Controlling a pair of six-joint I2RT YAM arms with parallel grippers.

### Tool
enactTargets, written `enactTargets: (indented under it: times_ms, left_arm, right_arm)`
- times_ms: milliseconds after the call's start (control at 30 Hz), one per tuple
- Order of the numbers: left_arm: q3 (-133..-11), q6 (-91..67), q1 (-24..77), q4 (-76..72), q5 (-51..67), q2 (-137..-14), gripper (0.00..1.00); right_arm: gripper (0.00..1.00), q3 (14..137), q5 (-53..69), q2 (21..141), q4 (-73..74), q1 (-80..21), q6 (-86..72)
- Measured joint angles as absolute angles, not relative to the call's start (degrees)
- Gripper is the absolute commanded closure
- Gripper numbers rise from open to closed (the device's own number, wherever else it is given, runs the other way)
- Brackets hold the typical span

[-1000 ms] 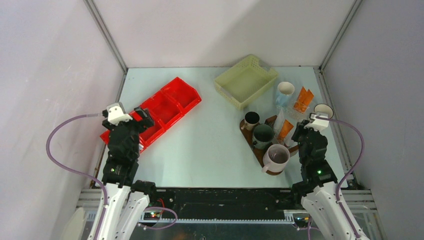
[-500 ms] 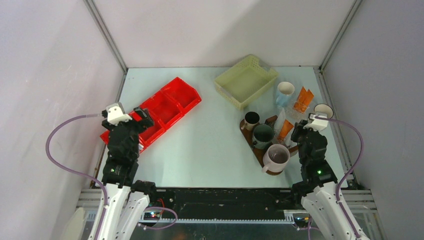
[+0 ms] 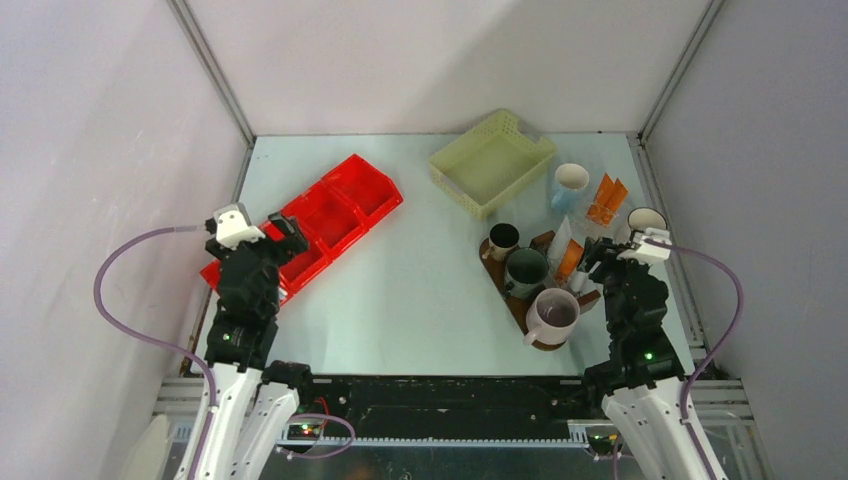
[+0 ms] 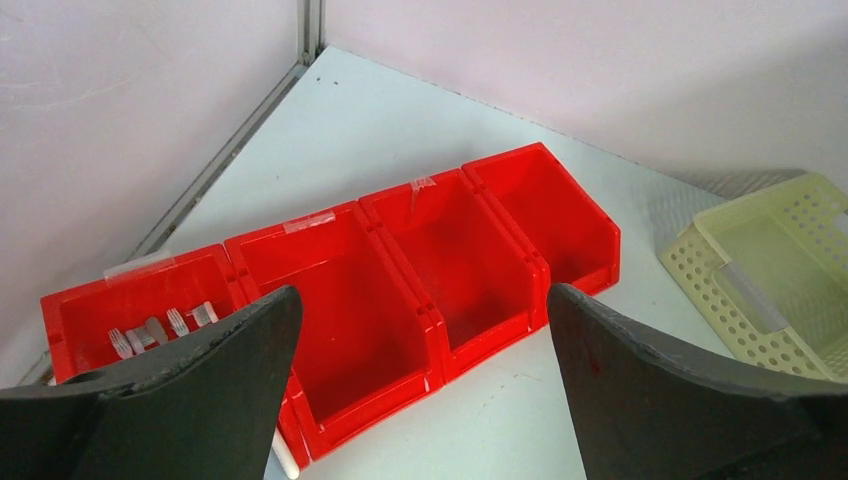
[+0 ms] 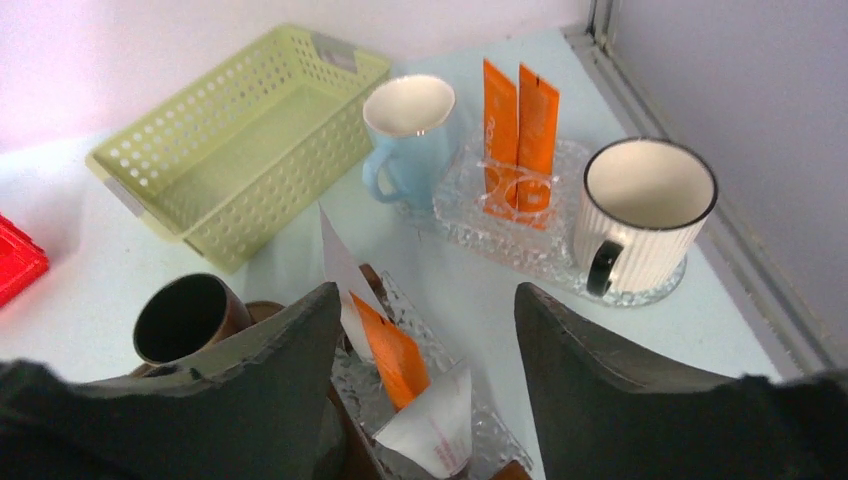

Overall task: Prepare toiletry sets of a toothbrush and toothpaste on the tray
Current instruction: Place the toothpaste in the toothpaste holder, then pick up the toothbrush from the storage box.

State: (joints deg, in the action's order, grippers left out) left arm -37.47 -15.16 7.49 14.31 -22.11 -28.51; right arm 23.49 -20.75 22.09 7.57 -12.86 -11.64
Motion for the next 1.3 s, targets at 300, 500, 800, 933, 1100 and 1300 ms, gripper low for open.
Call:
enactTargets:
  times_ms: [300,500,800,933,1100,1300]
  left_arm:
    - [-38.3,-19.6,7.4,22.0,-25.6,-34.0,0.0]
    - [-40.3,-25.8,7.1,30.5,-31.6,-38.7,0.08]
    - [-40.0,-34.2,-2.3,35.6,-31.7,-44.4,0.27]
    - [-38.7,-36.7,-7.0,35.3,-30.8,-47.9,0.33]
    - [-38.3,-38.8,-11.0,35.3,-29.8,-53.7,0.39]
    - [-38.3,-40.3,-13.5,35.3,-30.1,-59.0,0.43]
  right_arm:
    - [0.11,28.6,-20.8,18.4,8.4,-12.9,-8.4]
    - [0.01,28.9,-20.8,17.3,9.0,-12.9,-5.4]
    - [0.01,28.5,-22.4,13.4,8.9,-14.4,-1.9]
    - [0.0,27.1,-23.9,9.9,7.6,-16.2,-0.3]
    - [0.01,25.6,-24.6,7.5,7.5,-17.1,0.8]
    - [0.01,24.3,-24.9,5.3,6.3,-18.3,1.8]
